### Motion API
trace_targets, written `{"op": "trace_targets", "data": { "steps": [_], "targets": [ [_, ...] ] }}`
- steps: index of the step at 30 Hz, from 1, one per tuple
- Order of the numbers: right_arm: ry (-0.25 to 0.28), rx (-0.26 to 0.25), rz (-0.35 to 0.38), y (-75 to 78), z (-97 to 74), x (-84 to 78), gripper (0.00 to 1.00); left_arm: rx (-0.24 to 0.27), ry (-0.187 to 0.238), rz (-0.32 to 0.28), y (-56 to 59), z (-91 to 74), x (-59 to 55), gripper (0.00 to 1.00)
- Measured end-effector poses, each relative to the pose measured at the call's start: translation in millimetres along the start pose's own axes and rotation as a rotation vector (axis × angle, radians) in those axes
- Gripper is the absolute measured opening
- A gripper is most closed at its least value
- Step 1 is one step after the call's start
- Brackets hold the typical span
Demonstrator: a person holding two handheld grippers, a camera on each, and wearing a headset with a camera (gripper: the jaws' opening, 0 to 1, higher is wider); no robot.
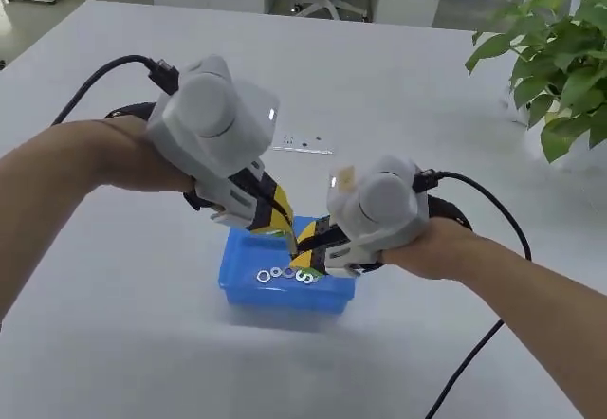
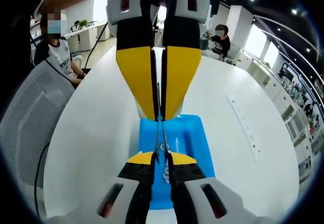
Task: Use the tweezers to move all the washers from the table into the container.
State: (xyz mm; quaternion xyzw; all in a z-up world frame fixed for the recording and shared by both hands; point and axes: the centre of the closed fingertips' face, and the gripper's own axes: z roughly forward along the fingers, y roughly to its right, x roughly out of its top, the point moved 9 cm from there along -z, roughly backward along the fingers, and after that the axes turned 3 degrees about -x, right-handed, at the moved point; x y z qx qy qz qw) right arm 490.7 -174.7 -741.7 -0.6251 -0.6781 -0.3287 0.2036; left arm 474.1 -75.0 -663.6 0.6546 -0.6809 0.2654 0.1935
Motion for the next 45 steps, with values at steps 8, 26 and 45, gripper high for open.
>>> {"op": "trace_targets", "data": {
  "steps": [8,26,45],
  "targets": [
    [0.014,-0.011,0.014,-5.4,-7.8,2.6,0.11,0.011,0.002,0.003,7.2,-6.4,3.5,0.05],
    [-0.039,0.01,-0.029,-35.5,-17.8,0.1,0.07,-0.003,-0.008,-0.014,36.8,-3.7,-10.0,0.05],
    [-0.106,0.065,-0.087,-76.9,-17.6,-7.3,0.06,-0.026,-0.021,-0.046,81.4,21.3,-44.2,0.06]
  ]
}}
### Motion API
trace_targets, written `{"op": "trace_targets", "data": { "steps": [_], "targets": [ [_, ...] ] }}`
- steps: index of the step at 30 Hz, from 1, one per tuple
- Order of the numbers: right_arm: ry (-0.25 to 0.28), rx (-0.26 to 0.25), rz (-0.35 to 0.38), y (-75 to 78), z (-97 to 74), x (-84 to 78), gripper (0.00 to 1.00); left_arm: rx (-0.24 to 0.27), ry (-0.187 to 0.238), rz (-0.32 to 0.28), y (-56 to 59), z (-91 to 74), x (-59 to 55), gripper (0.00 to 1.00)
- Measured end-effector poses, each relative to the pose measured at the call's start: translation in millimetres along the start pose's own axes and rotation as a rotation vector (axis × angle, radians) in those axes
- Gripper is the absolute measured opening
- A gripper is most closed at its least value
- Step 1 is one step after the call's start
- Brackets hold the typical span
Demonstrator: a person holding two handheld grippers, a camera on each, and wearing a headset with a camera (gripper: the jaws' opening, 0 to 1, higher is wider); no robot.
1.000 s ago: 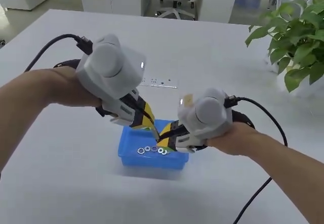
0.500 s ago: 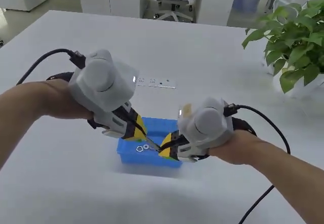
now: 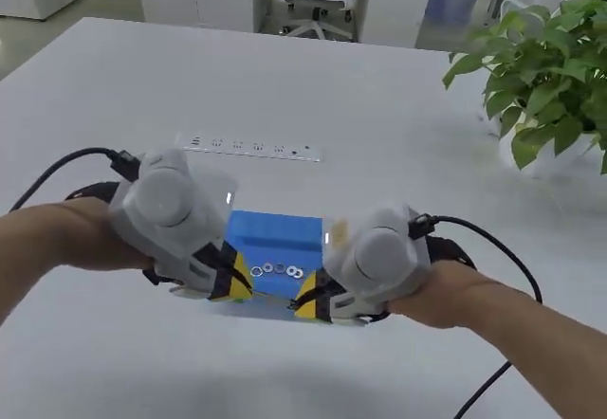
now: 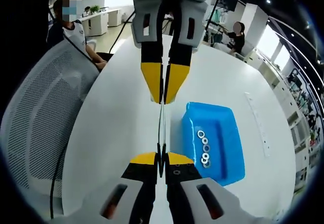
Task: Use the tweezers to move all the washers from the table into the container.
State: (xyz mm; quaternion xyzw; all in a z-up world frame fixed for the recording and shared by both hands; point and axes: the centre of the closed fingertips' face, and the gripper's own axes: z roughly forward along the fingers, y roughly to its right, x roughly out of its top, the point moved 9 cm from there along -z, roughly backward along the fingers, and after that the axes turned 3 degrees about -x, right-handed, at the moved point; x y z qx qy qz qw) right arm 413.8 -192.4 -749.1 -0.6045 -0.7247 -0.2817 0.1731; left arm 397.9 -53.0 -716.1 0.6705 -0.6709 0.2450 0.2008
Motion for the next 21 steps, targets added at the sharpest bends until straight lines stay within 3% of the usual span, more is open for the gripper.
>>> {"op": "trace_targets", "data": {
  "steps": [9,21],
  "targets": [
    [-0.025,0.033,-0.009,-18.8,16.8,-5.7,0.06,-0.021,-0.016,-0.048,15.5,25.7,-27.9,0.06],
    [-0.058,0.045,0.003,-31.2,39.6,-21.7,0.06,-0.046,-0.047,-0.089,20.9,53.5,-45.1,0.05]
  ]
}}
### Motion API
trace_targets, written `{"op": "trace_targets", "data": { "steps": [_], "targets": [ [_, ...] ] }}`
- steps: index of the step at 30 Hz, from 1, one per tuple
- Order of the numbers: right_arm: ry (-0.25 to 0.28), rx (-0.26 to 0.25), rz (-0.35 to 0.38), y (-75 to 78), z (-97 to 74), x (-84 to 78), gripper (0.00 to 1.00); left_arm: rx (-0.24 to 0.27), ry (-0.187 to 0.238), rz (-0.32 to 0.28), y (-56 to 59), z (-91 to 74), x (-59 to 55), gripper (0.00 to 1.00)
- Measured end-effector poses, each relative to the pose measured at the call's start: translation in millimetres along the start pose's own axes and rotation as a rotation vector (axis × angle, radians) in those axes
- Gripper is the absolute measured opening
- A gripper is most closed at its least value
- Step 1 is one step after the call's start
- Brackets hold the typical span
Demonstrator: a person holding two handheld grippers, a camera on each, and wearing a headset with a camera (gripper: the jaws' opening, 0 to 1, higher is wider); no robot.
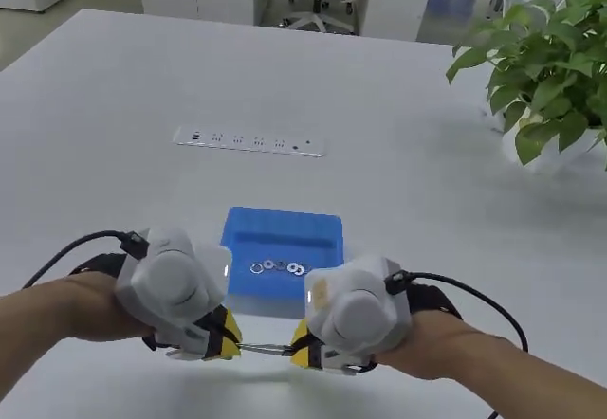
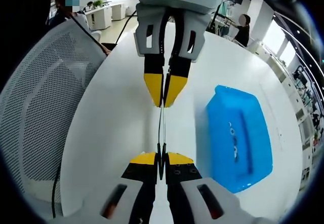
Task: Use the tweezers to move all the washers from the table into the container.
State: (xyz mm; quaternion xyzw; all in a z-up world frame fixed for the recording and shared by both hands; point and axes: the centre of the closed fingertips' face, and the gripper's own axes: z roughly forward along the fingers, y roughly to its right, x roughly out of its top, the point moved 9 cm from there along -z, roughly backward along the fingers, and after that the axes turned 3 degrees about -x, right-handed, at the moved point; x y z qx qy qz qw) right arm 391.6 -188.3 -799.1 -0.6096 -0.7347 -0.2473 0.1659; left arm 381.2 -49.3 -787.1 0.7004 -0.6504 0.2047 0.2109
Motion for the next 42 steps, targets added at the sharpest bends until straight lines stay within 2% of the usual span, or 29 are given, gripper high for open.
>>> {"op": "trace_targets", "data": {
  "steps": [8,15,25,42],
  "targets": [
    [-0.02,0.028,0.02,-5.2,8.4,-3.9,0.07,-0.039,-0.038,0.002,0.2,14.2,-6.8,0.06],
    [-0.031,0.04,0.035,-8.5,11.6,-7.3,0.07,-0.051,-0.039,-0.003,1.8,20.4,-9.7,0.06],
    [-0.03,0.063,0.056,-12.0,14.3,-5.9,0.09,-0.053,-0.04,-0.013,3.9,21.8,-13.8,0.06],
    [-0.03,0.067,0.059,-13.1,14.3,-6.0,0.11,-0.051,-0.044,-0.015,5.7,21.8,-14.1,0.08]
  ]
}}
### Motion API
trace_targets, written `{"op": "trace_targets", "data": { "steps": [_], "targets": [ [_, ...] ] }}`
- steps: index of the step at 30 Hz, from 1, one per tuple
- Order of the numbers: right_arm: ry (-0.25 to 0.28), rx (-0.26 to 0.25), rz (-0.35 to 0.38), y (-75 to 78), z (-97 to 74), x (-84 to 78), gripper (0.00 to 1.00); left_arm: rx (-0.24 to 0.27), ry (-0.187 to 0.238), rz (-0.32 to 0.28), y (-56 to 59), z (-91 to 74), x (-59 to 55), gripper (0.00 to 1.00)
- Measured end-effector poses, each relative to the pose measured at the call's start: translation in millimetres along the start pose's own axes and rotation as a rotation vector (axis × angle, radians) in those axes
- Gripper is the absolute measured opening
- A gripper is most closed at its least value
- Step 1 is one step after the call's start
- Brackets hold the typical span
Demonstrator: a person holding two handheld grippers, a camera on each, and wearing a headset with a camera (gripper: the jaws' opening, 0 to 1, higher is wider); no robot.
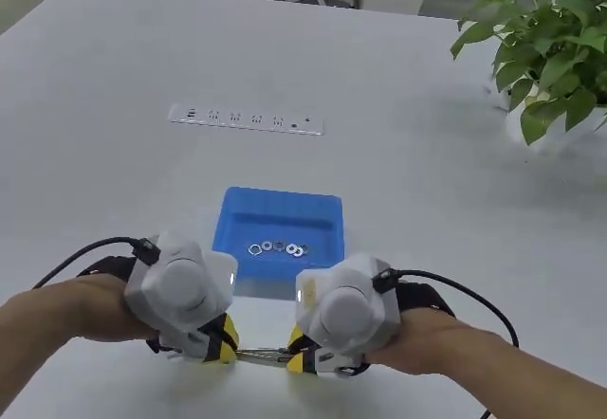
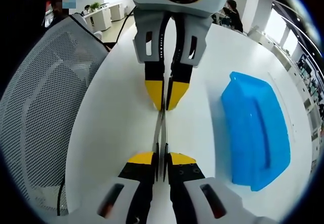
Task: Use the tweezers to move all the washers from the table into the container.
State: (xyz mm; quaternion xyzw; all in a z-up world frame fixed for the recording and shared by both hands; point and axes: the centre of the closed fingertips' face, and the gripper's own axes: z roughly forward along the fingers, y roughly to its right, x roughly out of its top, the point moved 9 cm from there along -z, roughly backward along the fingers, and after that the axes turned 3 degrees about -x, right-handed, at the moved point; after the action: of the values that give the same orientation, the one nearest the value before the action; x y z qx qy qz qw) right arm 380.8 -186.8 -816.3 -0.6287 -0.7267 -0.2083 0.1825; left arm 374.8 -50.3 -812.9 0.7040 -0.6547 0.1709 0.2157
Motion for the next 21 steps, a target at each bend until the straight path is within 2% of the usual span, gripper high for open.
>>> {"op": "trace_targets", "data": {
  "steps": [9,13,16,21],
  "targets": [
    [0.0,0.004,-0.002,-0.4,0.2,0.4,0.14,-0.001,-0.001,-0.004,0.6,0.1,0.1,0.09],
    [0.001,-0.012,-0.002,0.5,-0.6,0.2,0.21,0.001,-0.004,-0.004,1.0,-0.5,-0.4,0.11],
    [0.002,-0.014,0.002,1.1,-3.3,-0.7,0.23,0.004,-0.01,-0.005,2.8,-2.3,-1.7,0.15],
    [0.032,-0.033,0.015,2.4,-12.9,1.0,0.28,0.01,0.0,-0.016,4.8,-10.4,-3.7,0.19]
  ]
}}
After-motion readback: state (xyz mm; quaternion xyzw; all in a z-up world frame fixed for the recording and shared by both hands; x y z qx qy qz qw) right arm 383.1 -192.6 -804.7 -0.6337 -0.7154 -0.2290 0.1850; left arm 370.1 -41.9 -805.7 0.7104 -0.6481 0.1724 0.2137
